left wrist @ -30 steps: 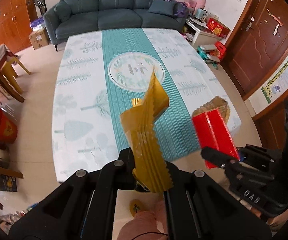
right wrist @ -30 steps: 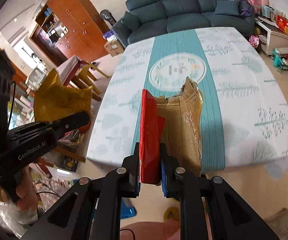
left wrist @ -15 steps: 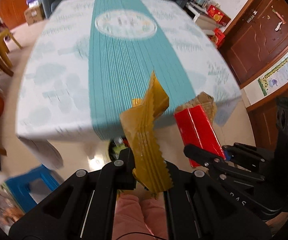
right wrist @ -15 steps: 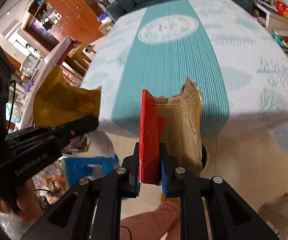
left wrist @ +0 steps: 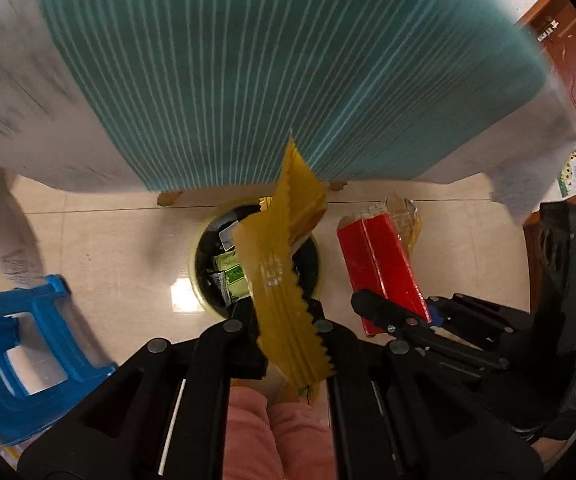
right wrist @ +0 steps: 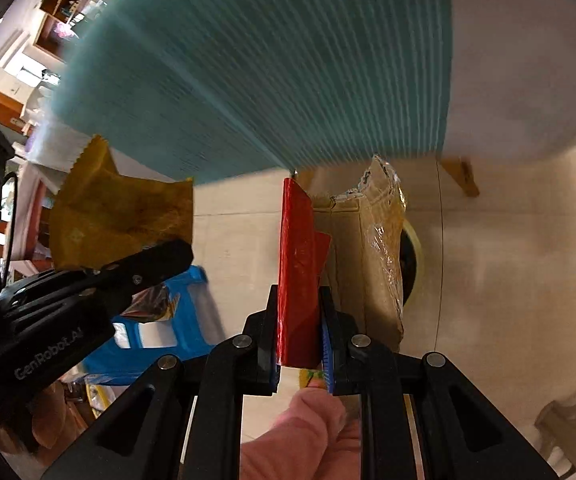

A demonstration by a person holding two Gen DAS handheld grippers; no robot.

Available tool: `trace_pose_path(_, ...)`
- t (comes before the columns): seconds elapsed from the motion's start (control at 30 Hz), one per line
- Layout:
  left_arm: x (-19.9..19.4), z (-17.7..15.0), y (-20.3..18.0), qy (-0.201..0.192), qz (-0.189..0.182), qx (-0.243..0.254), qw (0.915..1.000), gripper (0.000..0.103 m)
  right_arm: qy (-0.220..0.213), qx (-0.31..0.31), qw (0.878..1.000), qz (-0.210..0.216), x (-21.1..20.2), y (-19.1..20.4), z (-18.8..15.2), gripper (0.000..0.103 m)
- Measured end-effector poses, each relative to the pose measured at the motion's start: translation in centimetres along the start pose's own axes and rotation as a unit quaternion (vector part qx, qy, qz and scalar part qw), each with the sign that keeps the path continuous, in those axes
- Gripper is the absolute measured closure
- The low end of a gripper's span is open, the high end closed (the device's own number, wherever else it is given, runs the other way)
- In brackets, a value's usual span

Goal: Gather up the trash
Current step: 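Lift both items and carry them down over the black bin, then open both tools over the black bin to drop the items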

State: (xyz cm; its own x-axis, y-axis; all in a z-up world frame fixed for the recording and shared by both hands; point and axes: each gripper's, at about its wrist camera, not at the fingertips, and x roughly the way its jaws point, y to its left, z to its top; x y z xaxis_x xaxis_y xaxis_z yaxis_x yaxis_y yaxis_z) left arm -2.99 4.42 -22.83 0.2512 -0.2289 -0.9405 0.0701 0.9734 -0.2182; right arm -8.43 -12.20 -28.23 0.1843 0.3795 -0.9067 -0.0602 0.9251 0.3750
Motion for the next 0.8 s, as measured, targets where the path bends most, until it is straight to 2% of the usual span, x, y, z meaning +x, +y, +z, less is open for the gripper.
trace_pose_path(0.23,9.7,-1.3,1.2,0.004,0.027,0.003,0.9996,0.100,0.013,0.016,1.000,-0.001,9.2,-4.1,-1.2,0.083)
trace_pose_path(0.3,11.5,-1.2,1.6,0.006,0.027,0.001,0.9996,0.093,0.015,0.020,1.000,0.000,11.5,-4.8,-1.5,0.078)
trace_pose_path(0.33,12.5,-1.3,1.8,0.006,0.026,-0.001,0.9996,0.082,0.014,0.021,1.000,-0.002,12.4,-4.9,-1.5,0.069)
trace_pose_path(0.37,13.1,-1.3,2.1,0.003,0.027,-0.004,0.9996,0.064,0.012,0.020,1.000,-0.002,12.9,-5.1,-1.3,0.060)
trace_pose_path(0.4,13.6,-1.4,2.3,0.000,0.028,-0.007,0.9996,0.044,0.010,0.018,1.000,-0.002,13.5,-5.0,-1.5,0.057)
trace_pose_path(0.47,14.2,-1.5,2.8,-0.008,0.030,-0.014,0.9994,0.031,0.004,0.012,1.000,-0.006,14.3,-5.3,-1.5,0.053)
trace_pose_path(0.5,14.7,-1.6,2.8,-0.009,0.032,-0.017,0.9993,0.031,0.003,0.012,1.000,-0.007,14.6,-5.3,-1.3,0.052)
trace_pose_path(0.57,15.2,-1.7,3.2,-0.008,0.035,-0.021,0.9991,0.031,0.004,0.014,1.000,-0.007,15.1,-5.4,-1.3,0.041)
trace_pose_path(0.8,13.7,-2.5,4.2,-0.017,0.038,-0.021,0.9989,0.029,-0.012,0.008,1.000,-0.016,13.8,-4.2,-1.0,0.038)
